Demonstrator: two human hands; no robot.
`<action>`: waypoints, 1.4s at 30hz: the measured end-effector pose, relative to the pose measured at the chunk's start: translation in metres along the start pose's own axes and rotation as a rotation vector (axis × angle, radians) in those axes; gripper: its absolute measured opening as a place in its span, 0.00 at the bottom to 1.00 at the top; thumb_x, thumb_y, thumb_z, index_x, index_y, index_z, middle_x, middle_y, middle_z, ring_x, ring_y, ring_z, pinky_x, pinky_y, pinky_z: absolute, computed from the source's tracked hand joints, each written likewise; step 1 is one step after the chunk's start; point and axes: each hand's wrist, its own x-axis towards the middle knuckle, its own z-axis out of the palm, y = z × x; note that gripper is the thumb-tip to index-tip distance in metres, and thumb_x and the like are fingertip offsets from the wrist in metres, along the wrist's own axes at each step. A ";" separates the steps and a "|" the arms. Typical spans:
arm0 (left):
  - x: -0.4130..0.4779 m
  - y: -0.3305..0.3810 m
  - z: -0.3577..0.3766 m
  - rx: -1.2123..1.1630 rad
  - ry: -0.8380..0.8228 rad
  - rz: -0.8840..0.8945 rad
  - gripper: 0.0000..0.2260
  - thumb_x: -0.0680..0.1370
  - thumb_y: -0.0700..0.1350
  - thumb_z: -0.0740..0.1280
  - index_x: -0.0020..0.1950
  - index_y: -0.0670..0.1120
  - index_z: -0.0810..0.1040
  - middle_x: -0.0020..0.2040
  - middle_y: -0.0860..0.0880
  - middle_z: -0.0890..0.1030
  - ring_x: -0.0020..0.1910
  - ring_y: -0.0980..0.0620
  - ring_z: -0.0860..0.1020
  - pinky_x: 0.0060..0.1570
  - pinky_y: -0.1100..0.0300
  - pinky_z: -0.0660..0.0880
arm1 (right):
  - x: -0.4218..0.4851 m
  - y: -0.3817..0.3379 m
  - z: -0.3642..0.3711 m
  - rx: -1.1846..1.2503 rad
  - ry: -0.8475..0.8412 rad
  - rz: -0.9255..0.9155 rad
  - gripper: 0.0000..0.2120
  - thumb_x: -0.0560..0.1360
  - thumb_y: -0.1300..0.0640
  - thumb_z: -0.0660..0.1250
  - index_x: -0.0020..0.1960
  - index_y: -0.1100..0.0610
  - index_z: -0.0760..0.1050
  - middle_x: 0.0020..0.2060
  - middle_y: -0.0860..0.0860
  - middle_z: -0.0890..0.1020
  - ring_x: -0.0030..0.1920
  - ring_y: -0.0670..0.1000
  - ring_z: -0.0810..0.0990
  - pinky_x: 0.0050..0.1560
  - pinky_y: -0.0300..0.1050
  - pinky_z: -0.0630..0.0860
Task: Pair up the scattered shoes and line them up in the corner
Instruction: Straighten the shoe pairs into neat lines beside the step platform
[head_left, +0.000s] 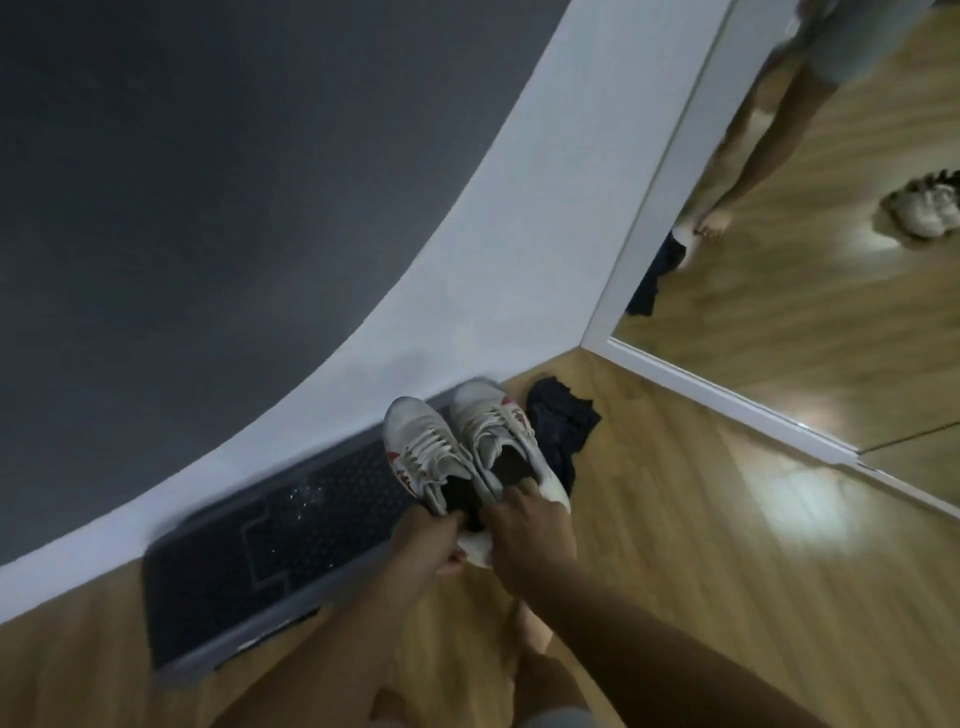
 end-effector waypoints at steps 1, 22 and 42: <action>0.013 0.006 0.014 0.003 0.002 -0.022 0.10 0.78 0.41 0.68 0.57 0.38 0.77 0.44 0.41 0.81 0.40 0.46 0.81 0.35 0.58 0.82 | 0.010 0.013 0.005 0.014 -0.016 0.003 0.12 0.78 0.50 0.64 0.60 0.51 0.74 0.56 0.51 0.75 0.57 0.54 0.69 0.43 0.46 0.68; 0.406 0.009 0.107 0.199 0.088 0.084 0.11 0.71 0.45 0.69 0.51 0.44 0.81 0.41 0.43 0.84 0.33 0.46 0.84 0.33 0.50 0.83 | 0.314 0.121 0.254 -0.025 -0.073 0.070 0.16 0.75 0.49 0.68 0.61 0.46 0.71 0.59 0.51 0.70 0.61 0.56 0.64 0.41 0.49 0.66; 0.476 -0.032 0.086 0.050 0.009 -0.154 0.25 0.74 0.37 0.67 0.70 0.43 0.66 0.65 0.39 0.71 0.55 0.38 0.77 0.36 0.44 0.83 | 0.400 0.164 0.316 0.953 0.135 0.678 0.29 0.73 0.61 0.68 0.69 0.52 0.58 0.51 0.51 0.75 0.50 0.55 0.77 0.44 0.46 0.71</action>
